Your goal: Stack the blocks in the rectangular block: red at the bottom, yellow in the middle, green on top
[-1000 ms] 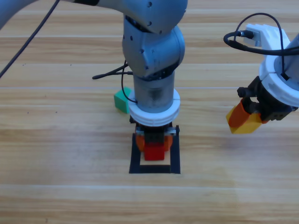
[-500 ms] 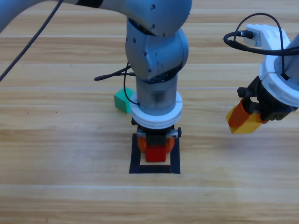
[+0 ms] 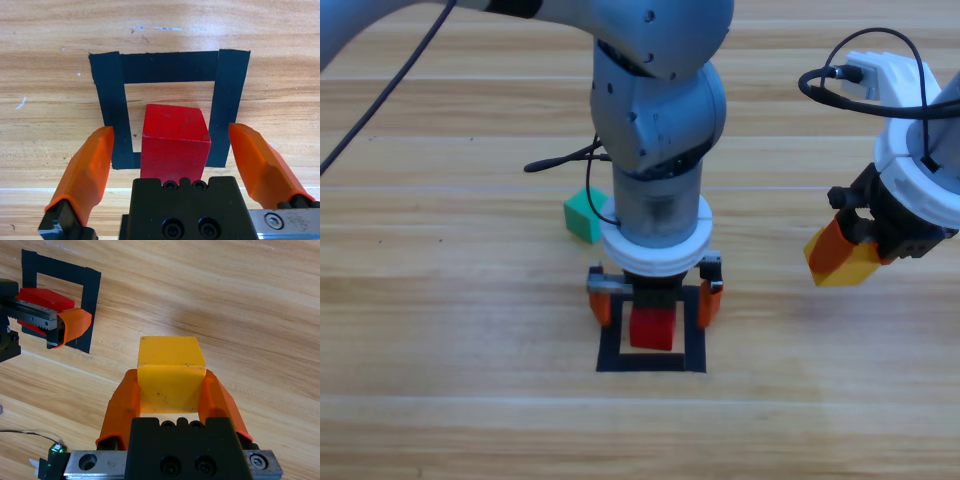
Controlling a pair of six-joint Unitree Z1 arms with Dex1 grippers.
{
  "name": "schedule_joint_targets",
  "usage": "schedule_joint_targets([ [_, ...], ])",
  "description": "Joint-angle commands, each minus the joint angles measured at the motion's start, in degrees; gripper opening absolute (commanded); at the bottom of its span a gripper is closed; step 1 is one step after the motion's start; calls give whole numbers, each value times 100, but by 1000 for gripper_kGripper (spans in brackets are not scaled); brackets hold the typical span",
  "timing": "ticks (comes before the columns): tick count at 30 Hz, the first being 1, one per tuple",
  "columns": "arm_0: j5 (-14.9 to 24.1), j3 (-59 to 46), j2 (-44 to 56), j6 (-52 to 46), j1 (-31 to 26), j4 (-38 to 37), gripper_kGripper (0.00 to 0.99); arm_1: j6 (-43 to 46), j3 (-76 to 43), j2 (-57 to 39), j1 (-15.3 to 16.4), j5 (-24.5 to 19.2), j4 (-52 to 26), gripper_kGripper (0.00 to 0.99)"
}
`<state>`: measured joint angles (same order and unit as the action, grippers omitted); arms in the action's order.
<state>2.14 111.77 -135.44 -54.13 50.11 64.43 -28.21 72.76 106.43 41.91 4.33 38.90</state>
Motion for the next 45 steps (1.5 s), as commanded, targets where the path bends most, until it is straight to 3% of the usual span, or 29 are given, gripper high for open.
schedule_joint_targets([
  [1, 199, -85, 290, 69, 78, -45, 969, -71, -43, 27, -157, 7, -111, 0],
  [7, 445, 82, 1098, 359, -28, 201, 976, -300, -7, -316, 45, -108, -67, 0],
  [13, 629, 64, 2179, 1282, -687, 667, 976, -739, 564, -246, 458, -204, 346, 0],
  [22, 568, -815, 3647, 4499, -2058, 491, 988, -1460, 3666, 1873, 1319, -152, 2913, 0],
  [26, -592, -1808, 4438, 5808, -2920, -300, 990, -1644, 4923, 2813, 1539, 33, 3774, 0],
  [27, -1489, -2256, 4728, 6529, -3473, -643, 990, -1653, 5161, 2998, 1557, 103, 3897, 0],
  [29, -2333, -2414, 4772, 7179, -4027, -686, 990, -1688, 5451, 3235, 1574, 156, 4020, 0],
  [35, -2886, -2924, 4781, 7663, -4150, -1161, 990, -1908, 5767, 3490, 1574, 165, 4029, 0],
  [45, -3018, -3372, 4746, 7381, -4335, -1460, 990, -2365, 6233, 3833, 1574, 156, 4064, 0],
])
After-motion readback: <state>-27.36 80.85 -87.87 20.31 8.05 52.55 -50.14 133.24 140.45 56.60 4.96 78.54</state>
